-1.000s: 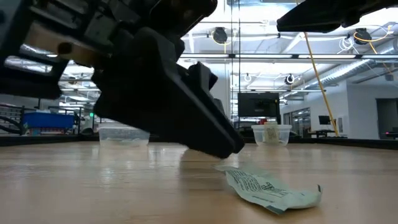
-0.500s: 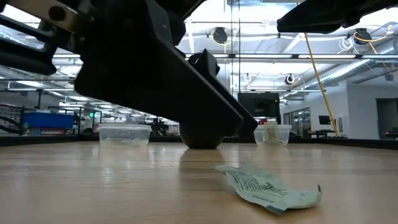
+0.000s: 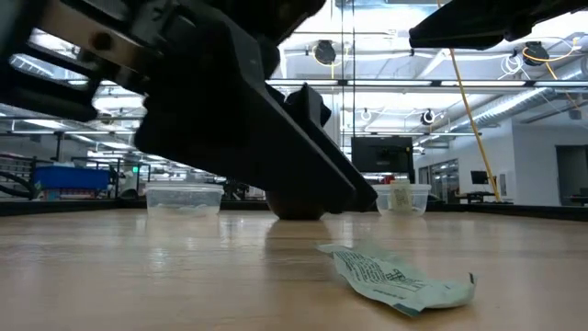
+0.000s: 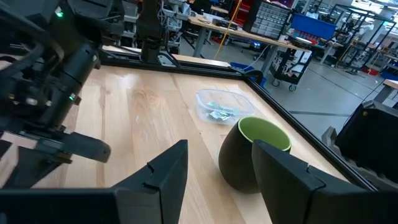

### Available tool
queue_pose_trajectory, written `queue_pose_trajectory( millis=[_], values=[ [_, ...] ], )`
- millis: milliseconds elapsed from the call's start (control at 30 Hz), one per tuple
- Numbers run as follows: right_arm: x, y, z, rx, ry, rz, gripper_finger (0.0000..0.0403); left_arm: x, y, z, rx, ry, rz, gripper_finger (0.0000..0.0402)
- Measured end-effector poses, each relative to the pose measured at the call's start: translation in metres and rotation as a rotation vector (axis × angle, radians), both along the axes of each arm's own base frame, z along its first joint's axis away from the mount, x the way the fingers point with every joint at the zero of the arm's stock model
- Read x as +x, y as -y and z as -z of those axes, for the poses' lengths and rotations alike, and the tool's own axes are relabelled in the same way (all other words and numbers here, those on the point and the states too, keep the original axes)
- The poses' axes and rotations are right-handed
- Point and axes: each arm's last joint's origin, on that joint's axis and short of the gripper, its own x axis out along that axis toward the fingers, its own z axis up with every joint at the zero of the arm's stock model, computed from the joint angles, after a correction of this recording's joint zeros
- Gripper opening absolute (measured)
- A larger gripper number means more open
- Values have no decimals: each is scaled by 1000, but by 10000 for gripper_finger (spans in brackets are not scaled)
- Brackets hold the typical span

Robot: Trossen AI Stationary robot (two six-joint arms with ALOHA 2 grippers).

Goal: Pick and place items into bin
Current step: Put the green stevia packet into the left transparent bin

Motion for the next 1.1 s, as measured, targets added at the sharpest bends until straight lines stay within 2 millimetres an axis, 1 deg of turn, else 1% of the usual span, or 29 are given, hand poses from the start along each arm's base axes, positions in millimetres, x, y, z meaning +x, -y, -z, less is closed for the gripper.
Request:
queue_pose_trajectory(
  millis=[100,167,300,467,633,767,967,1100],
  values=[
    [0,0,0,0,0,0,171,0,-1,1,22,-4,3,155],
    [0,0,0,0,0,0,171,-1,-2,3,41,-16,-1,153],
    [0,0,0,0,0,1,171,0,-2,8,43,-12,0,159],
    [0,1,0,0,0,3,171,2,0,24,37,-31,6,168],
    [0,1,1,1,-3,4,171,3,-1,26,46,-25,-11,167],
    [0,1,1,1,-4,4,171,4,-7,28,49,-64,-78,139],
    [-2,2,5,1,-5,4,171,6,-16,30,38,-104,-136,75],
    [-4,4,10,-4,-11,5,171,7,-21,26,8,-119,-178,36]
  ],
)
